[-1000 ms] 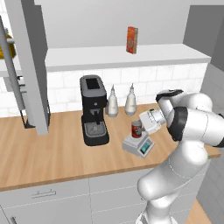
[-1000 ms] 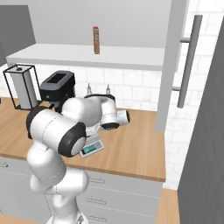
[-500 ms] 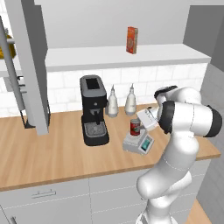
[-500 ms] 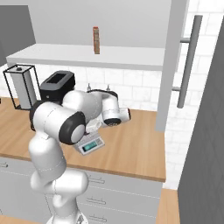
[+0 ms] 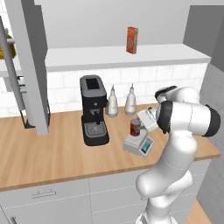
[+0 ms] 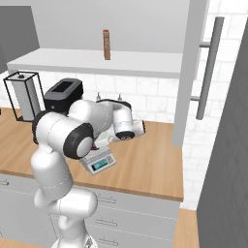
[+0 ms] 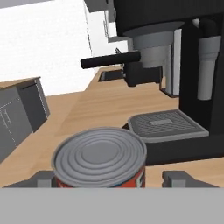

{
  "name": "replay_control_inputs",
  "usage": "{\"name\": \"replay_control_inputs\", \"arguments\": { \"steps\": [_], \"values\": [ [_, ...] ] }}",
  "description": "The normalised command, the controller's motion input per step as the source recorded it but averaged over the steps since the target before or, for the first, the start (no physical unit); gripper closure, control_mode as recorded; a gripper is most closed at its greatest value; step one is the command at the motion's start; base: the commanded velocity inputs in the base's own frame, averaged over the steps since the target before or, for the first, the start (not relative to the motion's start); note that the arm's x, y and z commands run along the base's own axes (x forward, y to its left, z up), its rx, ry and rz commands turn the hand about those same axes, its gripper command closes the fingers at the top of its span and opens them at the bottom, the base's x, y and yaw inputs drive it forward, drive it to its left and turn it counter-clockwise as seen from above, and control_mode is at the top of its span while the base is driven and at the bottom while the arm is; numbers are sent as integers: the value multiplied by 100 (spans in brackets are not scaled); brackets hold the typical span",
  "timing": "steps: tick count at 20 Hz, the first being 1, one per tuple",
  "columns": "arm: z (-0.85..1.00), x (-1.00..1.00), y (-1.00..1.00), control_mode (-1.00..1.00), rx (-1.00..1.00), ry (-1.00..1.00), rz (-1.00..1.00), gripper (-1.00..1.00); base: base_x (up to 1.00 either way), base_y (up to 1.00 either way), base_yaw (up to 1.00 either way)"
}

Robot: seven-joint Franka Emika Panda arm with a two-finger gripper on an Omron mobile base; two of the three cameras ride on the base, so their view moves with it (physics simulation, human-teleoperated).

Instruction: Pick the canned food and place it on the digital scale for weighing, and close the cabinet.

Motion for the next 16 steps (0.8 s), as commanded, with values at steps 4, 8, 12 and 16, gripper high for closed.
{"name": "replay_control_inputs", "arguments": {
  "steps": [4,8,12,16],
  "values": [
    [0,-33,-8,-100,0,-1,0,-100,0,0,0],
    [0,-34,-4,-100,0,-1,0,-100,0,0,0],
    [0,-10,-8,-100,0,-1,0,-100,0,0,0],
    [0,-8,-19,-100,0,-2,0,-100,0,0,0]
  ]
}}
